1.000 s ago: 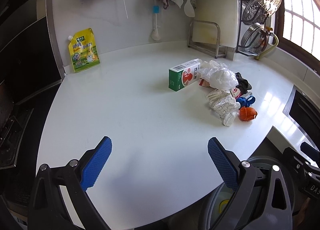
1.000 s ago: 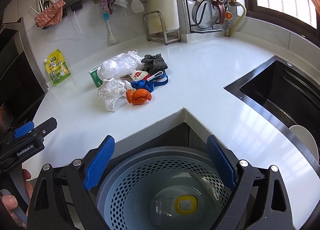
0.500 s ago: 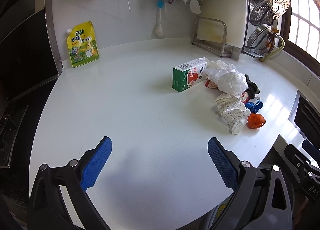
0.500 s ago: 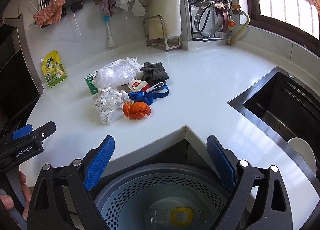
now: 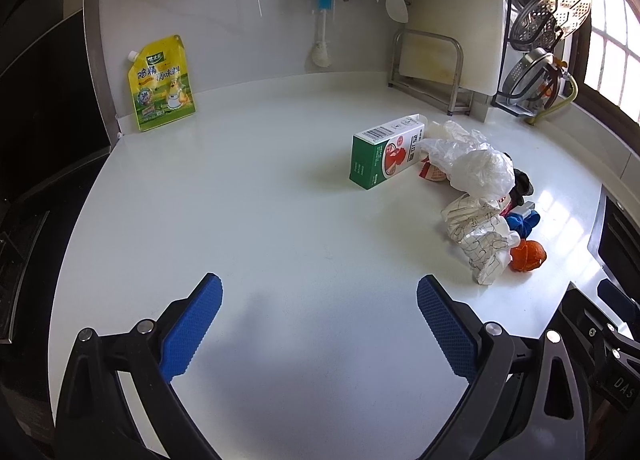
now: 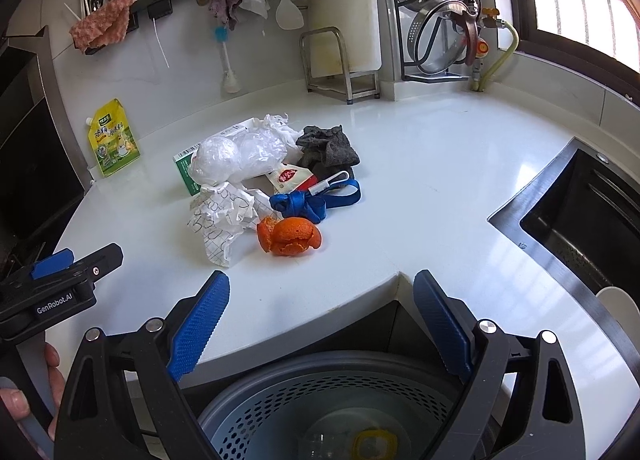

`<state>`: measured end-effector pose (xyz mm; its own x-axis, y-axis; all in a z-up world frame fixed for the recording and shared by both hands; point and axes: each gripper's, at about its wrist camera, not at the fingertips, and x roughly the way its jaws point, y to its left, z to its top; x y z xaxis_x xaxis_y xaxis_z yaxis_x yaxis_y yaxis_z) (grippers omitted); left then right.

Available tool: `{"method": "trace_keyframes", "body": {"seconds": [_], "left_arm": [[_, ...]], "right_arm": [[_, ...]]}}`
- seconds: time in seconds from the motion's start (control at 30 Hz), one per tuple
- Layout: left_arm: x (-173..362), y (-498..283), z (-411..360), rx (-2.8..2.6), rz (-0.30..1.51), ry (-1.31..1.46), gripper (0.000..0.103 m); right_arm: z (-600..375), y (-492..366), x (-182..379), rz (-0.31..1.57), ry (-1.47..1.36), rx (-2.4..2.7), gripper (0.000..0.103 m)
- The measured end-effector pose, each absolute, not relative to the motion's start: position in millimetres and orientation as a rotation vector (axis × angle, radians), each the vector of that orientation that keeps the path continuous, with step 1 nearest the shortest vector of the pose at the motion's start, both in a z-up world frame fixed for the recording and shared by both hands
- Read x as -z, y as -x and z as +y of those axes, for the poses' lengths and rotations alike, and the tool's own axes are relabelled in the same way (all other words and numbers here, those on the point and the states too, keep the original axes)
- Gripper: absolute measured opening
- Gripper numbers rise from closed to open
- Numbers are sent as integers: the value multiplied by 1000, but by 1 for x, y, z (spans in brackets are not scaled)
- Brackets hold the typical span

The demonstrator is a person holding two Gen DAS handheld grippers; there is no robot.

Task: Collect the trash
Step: 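Reach the right tool to the orange peel and grasp it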

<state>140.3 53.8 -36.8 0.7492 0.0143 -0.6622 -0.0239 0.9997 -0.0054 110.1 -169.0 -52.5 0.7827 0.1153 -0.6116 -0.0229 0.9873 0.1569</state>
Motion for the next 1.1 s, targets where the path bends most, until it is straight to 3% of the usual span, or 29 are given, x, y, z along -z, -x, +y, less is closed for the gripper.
{"method": "trace_keyframes", "body": {"seconds": [1.03,1.1], "left_arm": [[50,-153,30,32,751,3,97],[49,-152,28,35,750,4,97]], "right_arm": [[-155,-172,72,696,-40,-43,88],[-154,-173,73,694,-35,-51,80]]}}
